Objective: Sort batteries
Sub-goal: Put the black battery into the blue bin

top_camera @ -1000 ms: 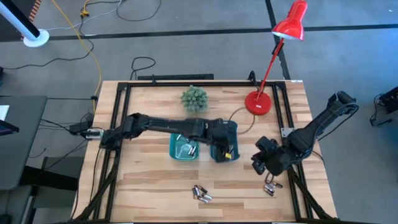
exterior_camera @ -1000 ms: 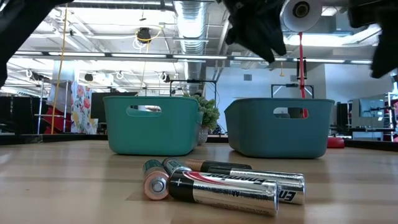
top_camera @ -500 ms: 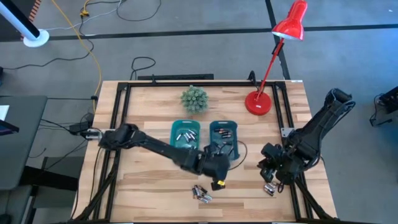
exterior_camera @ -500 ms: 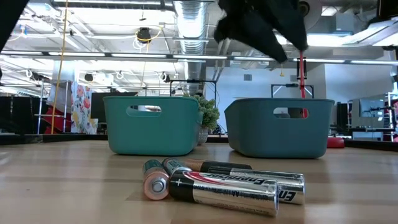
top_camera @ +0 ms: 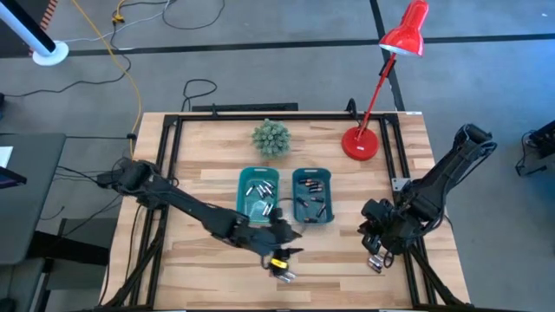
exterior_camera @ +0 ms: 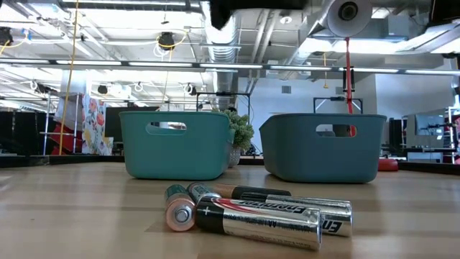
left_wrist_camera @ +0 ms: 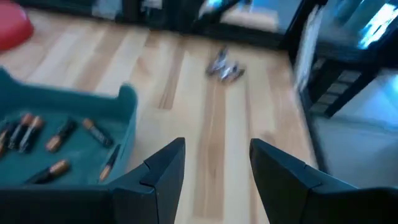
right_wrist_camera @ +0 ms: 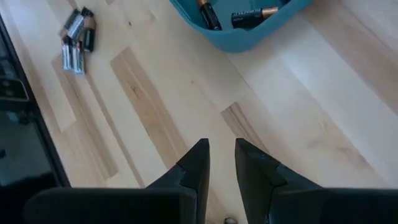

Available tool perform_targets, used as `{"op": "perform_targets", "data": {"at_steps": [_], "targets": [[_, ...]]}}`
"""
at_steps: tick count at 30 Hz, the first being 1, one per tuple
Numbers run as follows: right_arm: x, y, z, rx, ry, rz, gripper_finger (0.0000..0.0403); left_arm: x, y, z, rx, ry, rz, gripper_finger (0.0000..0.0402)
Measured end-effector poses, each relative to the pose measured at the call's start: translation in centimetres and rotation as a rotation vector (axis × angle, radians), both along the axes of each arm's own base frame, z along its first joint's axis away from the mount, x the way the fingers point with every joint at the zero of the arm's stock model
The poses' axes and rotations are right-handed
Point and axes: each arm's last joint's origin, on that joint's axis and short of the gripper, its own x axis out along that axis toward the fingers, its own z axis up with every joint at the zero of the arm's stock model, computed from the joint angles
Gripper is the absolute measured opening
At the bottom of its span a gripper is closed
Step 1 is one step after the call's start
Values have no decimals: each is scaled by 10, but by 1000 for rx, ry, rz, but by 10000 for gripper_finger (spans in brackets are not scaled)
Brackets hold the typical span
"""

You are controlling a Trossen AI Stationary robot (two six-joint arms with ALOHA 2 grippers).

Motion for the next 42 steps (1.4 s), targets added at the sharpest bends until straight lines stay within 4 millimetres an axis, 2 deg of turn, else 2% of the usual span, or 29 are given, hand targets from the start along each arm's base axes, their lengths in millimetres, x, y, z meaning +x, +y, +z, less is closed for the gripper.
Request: {"op": "perform_targets", "data": {"at_steps": [8, 14, 19, 23, 30, 42], "targets": [[4, 4, -8, 65, 136, 71, 139, -53, 13, 13, -13, -48, 0, 176], [6, 14, -24, 159, 358, 94, 182, -97, 21, 21, -23, -75, -5, 176], [4, 19, -35, 214, 554, 70, 184, -125, 29, 21, -24, -98, 31, 176], [5, 24, -43, 195, 587, 75, 173, -138, 35, 22, -43, -108, 32, 176], [5, 35, -62, 164, 719, 226, 165, -151, 35, 22, -58, -98, 11, 176], [11, 44, -90, 119, 829, 256, 164, -156, 32, 18, -72, -52, 12, 176]]}}
